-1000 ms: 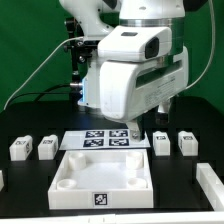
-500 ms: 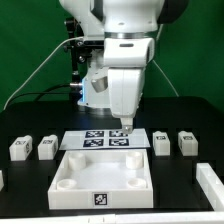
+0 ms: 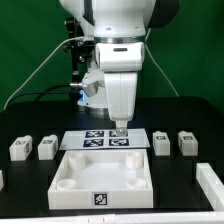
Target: Assemble one leg
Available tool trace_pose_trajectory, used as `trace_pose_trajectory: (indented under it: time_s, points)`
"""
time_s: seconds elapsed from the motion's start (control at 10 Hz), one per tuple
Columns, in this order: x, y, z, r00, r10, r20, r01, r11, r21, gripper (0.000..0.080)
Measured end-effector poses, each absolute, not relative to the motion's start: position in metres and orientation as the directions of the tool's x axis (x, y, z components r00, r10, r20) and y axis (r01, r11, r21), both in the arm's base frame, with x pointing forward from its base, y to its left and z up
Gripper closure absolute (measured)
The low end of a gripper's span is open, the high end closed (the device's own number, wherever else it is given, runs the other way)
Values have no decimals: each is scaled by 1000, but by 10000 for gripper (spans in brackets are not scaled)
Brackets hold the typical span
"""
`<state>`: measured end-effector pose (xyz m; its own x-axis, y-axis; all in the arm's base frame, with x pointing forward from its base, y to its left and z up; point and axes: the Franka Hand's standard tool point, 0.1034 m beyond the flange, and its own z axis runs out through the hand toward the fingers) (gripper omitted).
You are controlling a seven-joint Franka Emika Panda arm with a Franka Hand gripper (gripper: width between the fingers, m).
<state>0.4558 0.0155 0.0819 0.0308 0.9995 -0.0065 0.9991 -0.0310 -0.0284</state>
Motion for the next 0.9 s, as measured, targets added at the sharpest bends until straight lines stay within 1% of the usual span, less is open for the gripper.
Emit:
trace_pose_trajectory:
  time_s: [0.1,0.3,0.4,0.5,0.6,0.8,0.9]
  points:
    - [446,8,71,27,1000,-4,999,-27,-40,150]
    - [427,-6,43,34,999,10,999,-34,-28,150]
    - [425,-10,27,50,999,20,999,-50,-23,150]
    - [424,-11,15,61,998,25,998,-60,-26,150]
    - [422,-12,9,65,997,28,997,-64,-33,150]
    - [422,-12,8,66,997,28,997,-65,-35,150]
    - [422,-12,8,66,997,28,997,-65,-36,289]
